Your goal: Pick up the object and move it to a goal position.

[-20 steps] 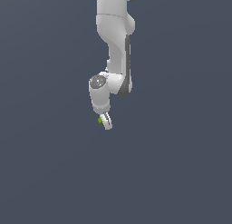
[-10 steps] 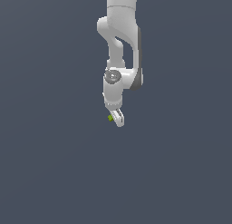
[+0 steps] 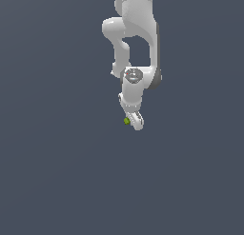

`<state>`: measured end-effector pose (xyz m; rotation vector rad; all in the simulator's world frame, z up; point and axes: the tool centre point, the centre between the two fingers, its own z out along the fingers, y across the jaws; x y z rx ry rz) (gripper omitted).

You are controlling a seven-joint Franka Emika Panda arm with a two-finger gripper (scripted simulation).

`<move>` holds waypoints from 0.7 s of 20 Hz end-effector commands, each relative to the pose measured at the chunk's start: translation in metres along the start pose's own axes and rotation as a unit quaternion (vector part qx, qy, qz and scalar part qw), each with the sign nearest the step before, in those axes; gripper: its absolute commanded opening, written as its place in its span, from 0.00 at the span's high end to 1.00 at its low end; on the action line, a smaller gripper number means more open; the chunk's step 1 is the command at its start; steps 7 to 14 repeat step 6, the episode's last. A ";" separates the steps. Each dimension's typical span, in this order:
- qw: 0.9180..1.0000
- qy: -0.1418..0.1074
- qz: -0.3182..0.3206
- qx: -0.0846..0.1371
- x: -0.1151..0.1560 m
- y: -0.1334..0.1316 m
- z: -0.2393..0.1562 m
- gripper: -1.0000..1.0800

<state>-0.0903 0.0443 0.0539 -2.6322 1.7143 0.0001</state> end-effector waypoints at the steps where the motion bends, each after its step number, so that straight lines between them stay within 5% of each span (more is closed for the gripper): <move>1: 1.000 0.000 0.001 0.000 -0.005 -0.002 -0.002 1.00; 14: 1.000 0.000 0.001 0.000 -0.004 -0.003 -0.002 1.00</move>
